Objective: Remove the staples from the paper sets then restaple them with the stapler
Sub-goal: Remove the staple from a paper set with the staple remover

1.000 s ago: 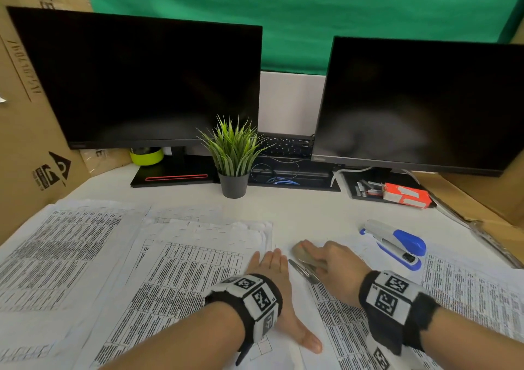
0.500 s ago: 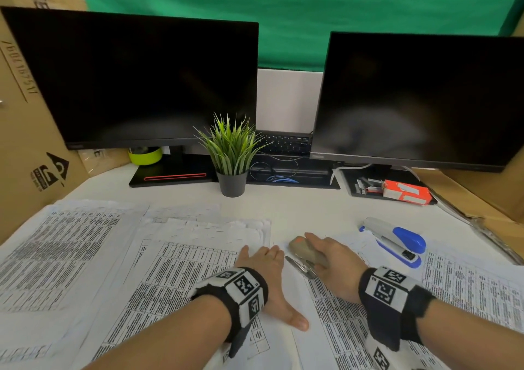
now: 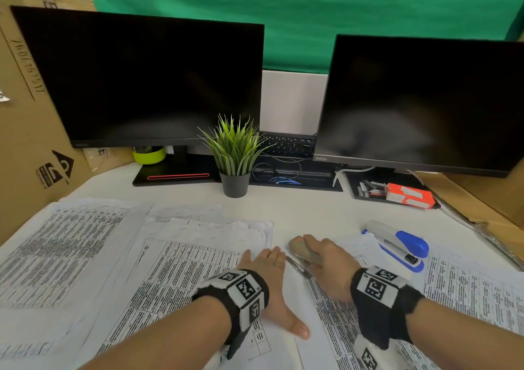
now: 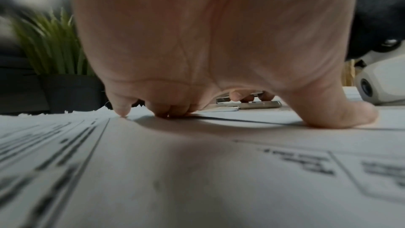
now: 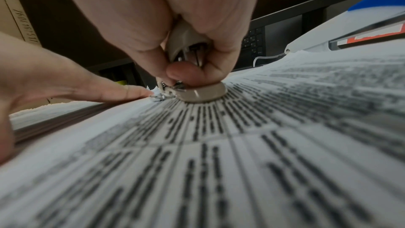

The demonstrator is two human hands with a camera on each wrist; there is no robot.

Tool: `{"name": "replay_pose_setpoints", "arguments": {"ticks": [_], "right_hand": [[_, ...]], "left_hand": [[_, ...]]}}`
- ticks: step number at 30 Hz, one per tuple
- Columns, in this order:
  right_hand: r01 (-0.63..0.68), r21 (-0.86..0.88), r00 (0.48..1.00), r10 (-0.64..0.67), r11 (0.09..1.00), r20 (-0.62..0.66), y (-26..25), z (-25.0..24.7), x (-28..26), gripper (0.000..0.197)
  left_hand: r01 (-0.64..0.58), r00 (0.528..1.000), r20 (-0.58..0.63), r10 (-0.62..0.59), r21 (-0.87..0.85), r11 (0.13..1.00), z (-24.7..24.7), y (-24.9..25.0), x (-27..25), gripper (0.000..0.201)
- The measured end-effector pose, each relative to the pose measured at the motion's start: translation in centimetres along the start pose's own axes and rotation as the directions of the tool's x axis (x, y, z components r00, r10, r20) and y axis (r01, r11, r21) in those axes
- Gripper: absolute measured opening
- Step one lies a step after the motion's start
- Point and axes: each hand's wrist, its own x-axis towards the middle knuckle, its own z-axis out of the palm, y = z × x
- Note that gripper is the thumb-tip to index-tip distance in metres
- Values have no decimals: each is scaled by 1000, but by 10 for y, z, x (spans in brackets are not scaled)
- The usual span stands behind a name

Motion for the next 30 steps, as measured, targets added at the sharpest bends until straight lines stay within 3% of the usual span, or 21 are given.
{"name": "replay_pose_setpoints", "arguments": {"ticks": [10,23,30], "right_hand": [[49,60,998,-47,997,-41,2,-1,-6,44],[-89,-8,996,89,996,20,-22,1,-1,40],[-166,-23,986,166,986,25,-32,-2,36,49]], "left_hand": [[9,1000,-8,-9,-35,999,1,-2,4,145],[-16,999,-35,16,-4,1000,0,-1,1,143],[-50,997,-57,48,-19,999,-2,10,0,140]]}}
